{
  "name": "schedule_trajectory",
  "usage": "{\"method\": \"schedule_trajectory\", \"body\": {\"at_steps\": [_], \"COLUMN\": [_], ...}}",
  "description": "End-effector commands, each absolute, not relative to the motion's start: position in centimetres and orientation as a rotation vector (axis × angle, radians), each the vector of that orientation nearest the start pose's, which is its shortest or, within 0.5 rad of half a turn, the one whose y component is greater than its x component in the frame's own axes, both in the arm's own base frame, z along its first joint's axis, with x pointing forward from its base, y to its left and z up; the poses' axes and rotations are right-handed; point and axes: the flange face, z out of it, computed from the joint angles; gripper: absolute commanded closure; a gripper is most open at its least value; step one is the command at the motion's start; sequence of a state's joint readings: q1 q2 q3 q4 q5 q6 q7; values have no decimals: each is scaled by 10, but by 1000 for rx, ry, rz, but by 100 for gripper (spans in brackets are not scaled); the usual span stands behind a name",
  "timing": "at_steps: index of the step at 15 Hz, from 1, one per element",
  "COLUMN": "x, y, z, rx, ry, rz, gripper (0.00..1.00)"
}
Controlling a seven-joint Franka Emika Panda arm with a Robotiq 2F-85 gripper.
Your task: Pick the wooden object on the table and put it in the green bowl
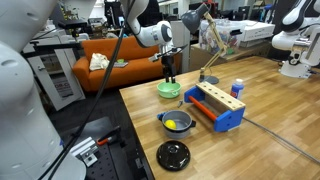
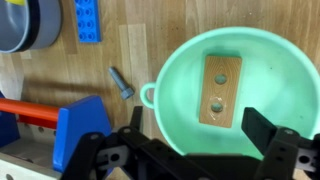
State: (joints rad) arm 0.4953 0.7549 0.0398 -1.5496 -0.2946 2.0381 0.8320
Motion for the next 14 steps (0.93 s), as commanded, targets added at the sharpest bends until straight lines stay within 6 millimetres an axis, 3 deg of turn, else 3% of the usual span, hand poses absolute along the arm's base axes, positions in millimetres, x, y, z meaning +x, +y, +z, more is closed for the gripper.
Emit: {"method": "schedule_trajectory", "body": {"at_steps": [1, 7, 14], "x": [558, 497, 415], "y": [312, 277, 210], "z": [222, 260, 274], "rx": [-3461, -3426, -3311], "ry": [210, 238, 449], "rz": [88, 124, 223], "gripper": [0, 0, 0]}}
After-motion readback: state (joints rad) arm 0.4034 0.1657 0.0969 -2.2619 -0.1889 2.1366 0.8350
